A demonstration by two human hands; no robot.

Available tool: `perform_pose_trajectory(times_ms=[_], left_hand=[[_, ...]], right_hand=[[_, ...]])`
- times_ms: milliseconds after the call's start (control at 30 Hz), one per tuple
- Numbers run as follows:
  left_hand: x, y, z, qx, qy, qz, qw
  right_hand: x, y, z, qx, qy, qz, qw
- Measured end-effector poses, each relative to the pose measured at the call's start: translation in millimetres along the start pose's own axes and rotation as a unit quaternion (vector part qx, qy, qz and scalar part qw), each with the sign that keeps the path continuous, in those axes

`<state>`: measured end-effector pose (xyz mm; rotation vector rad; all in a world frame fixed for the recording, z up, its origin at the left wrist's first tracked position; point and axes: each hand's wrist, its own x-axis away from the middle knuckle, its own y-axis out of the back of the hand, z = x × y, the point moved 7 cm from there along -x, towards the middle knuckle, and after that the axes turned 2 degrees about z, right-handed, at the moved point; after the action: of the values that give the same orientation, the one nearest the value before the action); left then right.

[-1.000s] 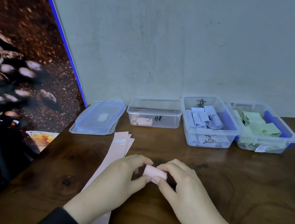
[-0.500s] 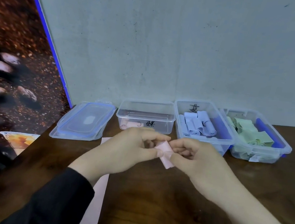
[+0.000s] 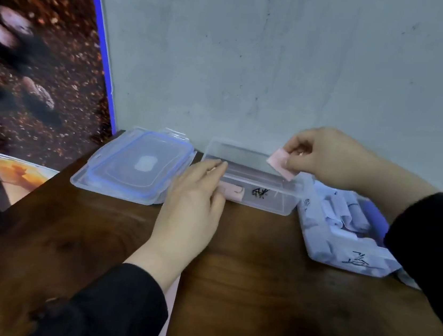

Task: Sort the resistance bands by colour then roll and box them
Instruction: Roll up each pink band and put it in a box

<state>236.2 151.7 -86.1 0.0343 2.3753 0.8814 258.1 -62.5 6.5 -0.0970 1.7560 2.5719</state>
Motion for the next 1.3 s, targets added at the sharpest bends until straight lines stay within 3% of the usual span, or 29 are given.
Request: perform_pose_trajectory(times_ms=[300, 600, 1067, 1300], left_hand=[[0.4, -19.8, 7.1, -0.078, -0.006, 0.096, 0.992], [-0.1, -19.7, 6.8, -0.107, -0.006, 0.108, 0.988], [0.2, -20.2, 7.4, -0.102, 0.004, 0.121, 0.987], [0.1, -20.4, 7.5, -0.093, 0.003, 0.112, 0.989]], right_hand=[[-64.4, -66.7, -6.0, 0.140, 0.002, 0.156, 0.978], [-70.6, -87.9, -9.0, 0.186, -0.003, 0.237, 0.954], [-59.6, -95.8, -11.9, 0.061, -0.032, 0.338, 0.939], [-58.5, -94.2, -10.2, 0.002, -0.045, 0.337, 0.940]])
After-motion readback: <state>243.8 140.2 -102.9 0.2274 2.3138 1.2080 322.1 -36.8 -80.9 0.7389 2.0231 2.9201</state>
